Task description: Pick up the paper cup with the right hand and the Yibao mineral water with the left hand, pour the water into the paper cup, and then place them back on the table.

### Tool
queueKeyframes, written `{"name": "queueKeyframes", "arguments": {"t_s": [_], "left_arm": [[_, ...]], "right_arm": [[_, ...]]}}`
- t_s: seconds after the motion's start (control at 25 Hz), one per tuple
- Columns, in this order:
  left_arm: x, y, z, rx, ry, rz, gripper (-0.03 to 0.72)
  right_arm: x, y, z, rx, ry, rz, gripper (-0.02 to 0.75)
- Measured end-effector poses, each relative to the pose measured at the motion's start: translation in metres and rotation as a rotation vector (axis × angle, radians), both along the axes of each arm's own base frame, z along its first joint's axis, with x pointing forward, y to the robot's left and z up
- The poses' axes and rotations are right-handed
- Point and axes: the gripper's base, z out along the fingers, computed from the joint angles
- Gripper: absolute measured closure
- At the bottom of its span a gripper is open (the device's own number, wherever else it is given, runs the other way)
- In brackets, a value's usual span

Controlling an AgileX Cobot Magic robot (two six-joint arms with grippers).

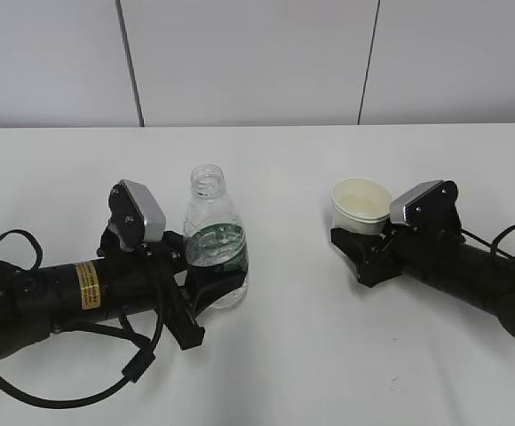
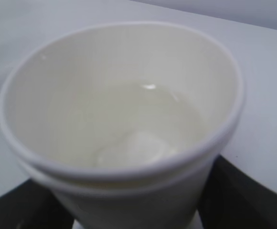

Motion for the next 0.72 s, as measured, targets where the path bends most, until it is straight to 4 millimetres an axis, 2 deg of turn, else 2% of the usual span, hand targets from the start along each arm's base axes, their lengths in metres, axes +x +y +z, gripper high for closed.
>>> {"name": "queueKeyframes", "arguments": {"t_s": [0.44, 0.72], "left_arm": [[0.0034, 0.0030, -0.0110, 0.004, 0.036, 0.064, 0.367], [0.0035, 0.0031, -0.0113, 0.004, 0.037, 0.066, 0.367]], "right_arm": [[-0.0001, 0.0002, 0.0001, 0.001, -0.001, 0.002, 0.214], [-0.0019, 0.0028, -0.0002, 0.015, 0.013, 0.033, 0.105]]}}
